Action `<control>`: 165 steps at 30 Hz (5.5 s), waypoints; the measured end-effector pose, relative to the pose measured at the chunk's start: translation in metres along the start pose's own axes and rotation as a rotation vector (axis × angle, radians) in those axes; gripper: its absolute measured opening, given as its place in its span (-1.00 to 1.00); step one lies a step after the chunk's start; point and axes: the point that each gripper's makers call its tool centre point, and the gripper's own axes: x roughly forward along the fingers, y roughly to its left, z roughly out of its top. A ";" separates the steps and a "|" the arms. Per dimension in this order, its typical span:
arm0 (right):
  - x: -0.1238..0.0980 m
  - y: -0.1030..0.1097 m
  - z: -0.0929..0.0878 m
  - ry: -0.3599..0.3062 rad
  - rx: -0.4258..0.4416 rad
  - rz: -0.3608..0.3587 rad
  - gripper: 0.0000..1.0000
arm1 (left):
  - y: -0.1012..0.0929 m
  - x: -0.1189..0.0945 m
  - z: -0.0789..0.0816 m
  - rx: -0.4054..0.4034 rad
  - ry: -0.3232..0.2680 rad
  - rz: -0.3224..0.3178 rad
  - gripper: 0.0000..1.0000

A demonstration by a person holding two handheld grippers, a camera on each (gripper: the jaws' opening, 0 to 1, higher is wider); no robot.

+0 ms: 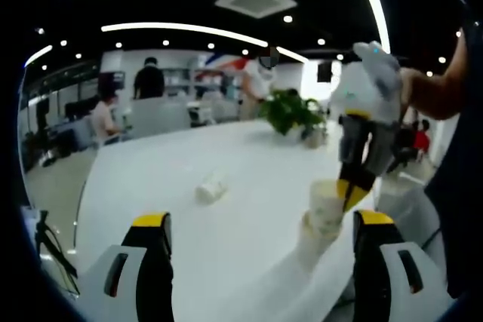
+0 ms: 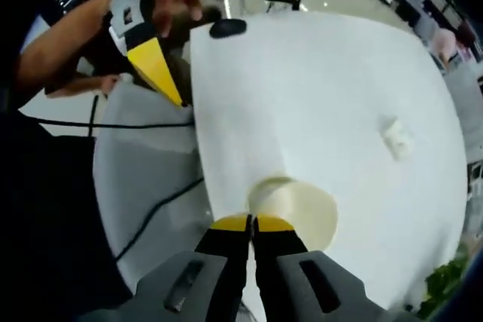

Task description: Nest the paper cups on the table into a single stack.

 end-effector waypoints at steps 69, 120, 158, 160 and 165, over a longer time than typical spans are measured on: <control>-0.035 -0.076 -0.007 -0.422 0.053 -0.161 0.23 | -0.002 0.009 0.006 0.026 0.000 0.002 0.96; -0.057 -0.110 -0.140 -0.976 0.389 -0.428 1.00 | 0.027 -0.002 -0.042 -0.029 0.037 0.109 0.96; -0.037 -0.116 -0.159 -0.967 0.469 -0.392 1.00 | 0.054 0.138 -0.035 0.068 0.410 -0.094 0.96; -0.037 -0.115 -0.158 -0.970 0.473 -0.384 1.00 | 0.054 0.145 -0.033 0.088 0.424 -0.104 0.96; -0.036 -0.115 -0.158 -0.971 0.468 -0.380 1.00 | 0.058 0.160 -0.028 0.106 0.446 -0.118 0.96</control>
